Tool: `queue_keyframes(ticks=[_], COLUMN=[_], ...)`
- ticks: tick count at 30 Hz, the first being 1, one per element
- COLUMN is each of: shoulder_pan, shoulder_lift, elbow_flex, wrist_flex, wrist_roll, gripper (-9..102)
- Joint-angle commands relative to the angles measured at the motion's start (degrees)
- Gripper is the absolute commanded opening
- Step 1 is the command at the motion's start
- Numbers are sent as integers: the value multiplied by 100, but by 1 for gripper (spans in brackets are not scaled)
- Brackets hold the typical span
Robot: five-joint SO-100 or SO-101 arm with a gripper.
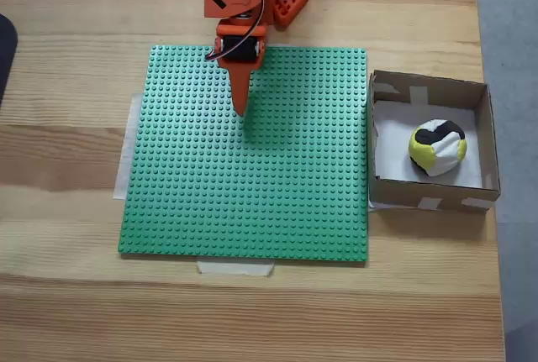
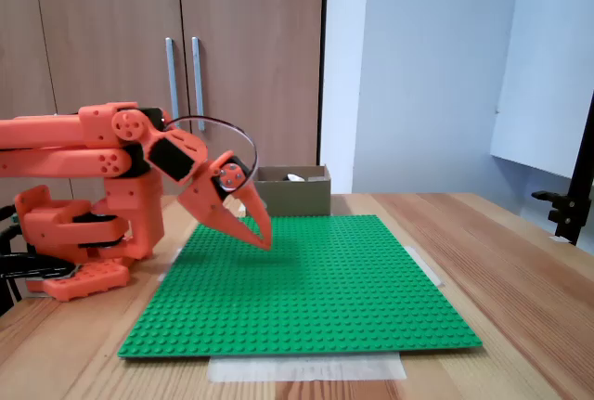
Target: Pick the ball and put it in the box.
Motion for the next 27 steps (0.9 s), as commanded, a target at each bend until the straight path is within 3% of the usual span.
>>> queue_keyframes(ticks=[1, 27], shoulder_pan=[-35, -88], shoulder_lift=[88, 88], elbow_flex=[88, 88], wrist_flex=[9, 9], wrist_roll=[18, -44], gripper=[-1, -1])
